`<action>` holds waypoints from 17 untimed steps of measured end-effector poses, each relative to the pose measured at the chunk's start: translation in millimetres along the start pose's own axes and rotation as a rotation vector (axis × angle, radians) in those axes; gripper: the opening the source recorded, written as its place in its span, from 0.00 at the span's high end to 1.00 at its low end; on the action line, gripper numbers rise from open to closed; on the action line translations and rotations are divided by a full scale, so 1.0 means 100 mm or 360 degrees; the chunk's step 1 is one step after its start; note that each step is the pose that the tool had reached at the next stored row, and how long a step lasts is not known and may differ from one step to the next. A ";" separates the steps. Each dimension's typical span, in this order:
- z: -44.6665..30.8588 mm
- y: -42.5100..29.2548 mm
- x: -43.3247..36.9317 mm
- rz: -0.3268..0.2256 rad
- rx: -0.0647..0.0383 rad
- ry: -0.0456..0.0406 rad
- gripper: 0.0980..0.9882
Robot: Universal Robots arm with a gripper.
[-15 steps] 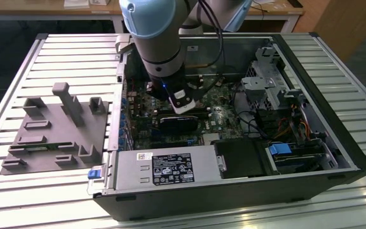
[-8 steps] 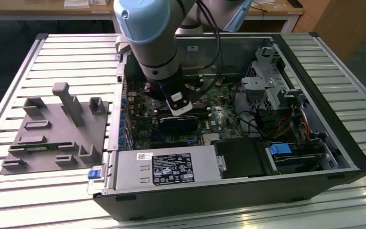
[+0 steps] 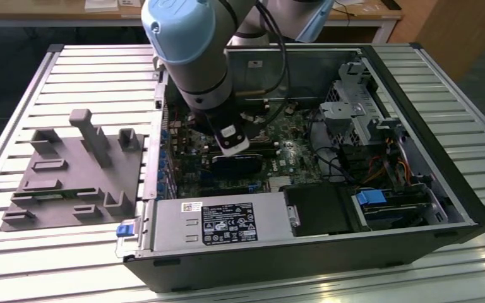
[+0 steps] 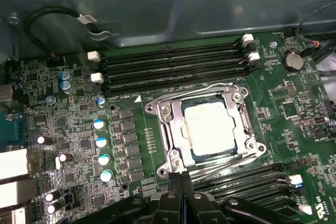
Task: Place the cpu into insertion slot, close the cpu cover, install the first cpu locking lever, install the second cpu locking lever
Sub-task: 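Install the second cpu locking lever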
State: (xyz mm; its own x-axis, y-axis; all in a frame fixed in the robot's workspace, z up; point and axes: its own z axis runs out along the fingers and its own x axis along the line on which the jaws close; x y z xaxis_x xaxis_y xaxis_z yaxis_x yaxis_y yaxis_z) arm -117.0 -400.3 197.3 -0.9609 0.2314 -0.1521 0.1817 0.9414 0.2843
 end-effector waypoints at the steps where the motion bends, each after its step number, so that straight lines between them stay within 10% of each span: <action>1: 0.005 -0.002 0.003 0.0000 -0.0005 0.0000 1.00; 17: 0.019 -0.043 0.005 0.0005 -0.0030 0.0000 1.00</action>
State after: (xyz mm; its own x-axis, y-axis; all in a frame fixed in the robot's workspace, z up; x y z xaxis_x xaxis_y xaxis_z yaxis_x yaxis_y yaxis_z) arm -117.8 -403.8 194.3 -0.9604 0.2341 -0.1513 0.1805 0.9360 0.3023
